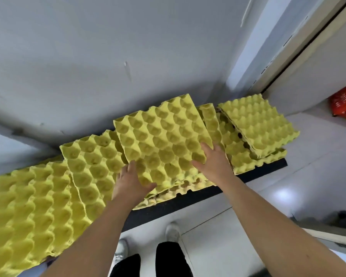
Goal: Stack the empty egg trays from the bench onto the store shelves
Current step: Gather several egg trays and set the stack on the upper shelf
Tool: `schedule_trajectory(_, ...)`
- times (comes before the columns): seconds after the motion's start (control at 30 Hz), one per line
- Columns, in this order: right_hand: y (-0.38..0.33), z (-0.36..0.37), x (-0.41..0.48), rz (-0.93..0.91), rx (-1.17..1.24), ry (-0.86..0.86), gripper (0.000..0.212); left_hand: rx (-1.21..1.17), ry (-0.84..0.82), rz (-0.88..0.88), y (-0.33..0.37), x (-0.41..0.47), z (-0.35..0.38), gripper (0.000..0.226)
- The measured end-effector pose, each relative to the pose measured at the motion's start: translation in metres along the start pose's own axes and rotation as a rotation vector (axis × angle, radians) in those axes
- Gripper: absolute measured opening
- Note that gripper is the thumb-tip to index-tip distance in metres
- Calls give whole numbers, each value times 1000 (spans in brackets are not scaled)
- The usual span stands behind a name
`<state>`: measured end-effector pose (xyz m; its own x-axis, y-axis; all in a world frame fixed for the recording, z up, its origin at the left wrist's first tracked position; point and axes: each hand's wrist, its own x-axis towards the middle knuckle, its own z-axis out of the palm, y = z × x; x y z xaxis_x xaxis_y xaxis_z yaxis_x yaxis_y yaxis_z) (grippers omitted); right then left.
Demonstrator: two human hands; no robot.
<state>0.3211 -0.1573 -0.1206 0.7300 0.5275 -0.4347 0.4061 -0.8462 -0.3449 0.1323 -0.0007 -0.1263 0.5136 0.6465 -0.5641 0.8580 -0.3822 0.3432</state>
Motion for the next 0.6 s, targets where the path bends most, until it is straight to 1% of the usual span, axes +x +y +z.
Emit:
schedule_trajectory(0.13, 15, 10, 27, 3, -42, -91, 90, -64, 11, -71, 2, 3, 16, 118)
schedule_trajectory(0.23, 22, 16, 36, -13, -23, -106, 92, -92, 23, -87, 3, 3, 24, 126)
schedule_trajectory(0.43, 20, 14, 34, -39, 97, -16, 89, -165, 91, -89, 7, 1, 27, 125)
schedule_trajectory(0.6, 13, -4, 24, -49, 210, 74, 84, -255, 142, -53, 10, -10, 7, 120)
